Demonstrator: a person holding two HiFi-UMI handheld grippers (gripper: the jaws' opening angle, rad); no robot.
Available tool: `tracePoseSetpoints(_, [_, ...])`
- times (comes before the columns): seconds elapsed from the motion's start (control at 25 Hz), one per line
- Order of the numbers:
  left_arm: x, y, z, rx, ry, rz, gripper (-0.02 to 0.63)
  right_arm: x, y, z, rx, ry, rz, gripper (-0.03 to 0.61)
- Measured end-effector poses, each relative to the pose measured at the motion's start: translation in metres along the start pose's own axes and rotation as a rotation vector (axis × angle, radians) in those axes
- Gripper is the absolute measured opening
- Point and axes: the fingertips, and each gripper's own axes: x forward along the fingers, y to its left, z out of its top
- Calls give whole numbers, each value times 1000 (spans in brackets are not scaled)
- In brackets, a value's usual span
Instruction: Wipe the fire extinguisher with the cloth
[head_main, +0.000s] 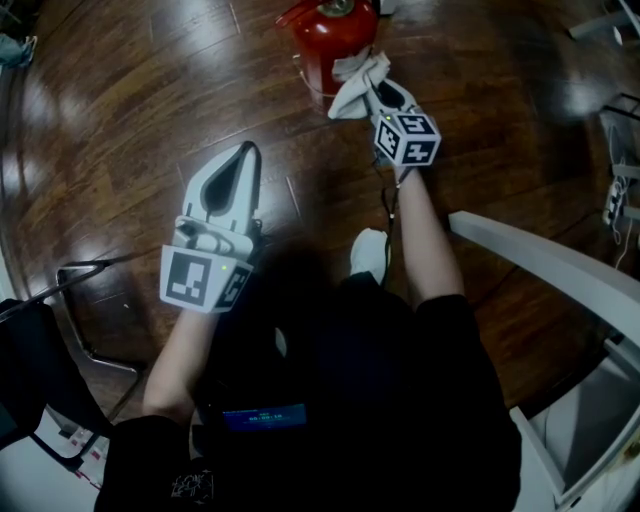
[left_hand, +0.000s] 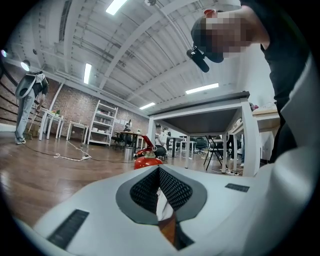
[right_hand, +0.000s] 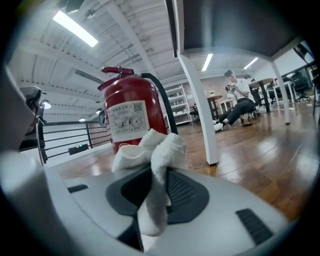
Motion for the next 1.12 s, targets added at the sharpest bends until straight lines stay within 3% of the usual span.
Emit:
tracePoseSetpoints(0.36, [2,-2,-4,-3,18,-3,2,-12,-3,16,-11,-29,-10,97])
tracePoseSetpoints(0.64, [1,5,-1,14,-3,2,2,-60,11,96,-13,-238,1,97])
tracePoseSetpoints(0.8, [-1,5,-1,-12,2,1,2,-85,35,145,-46,-341,49,98])
tracePoseSetpoints(1.12, [-6,3,-4,-17,8,-3,2,-105,80,217,-114,-443,109,98])
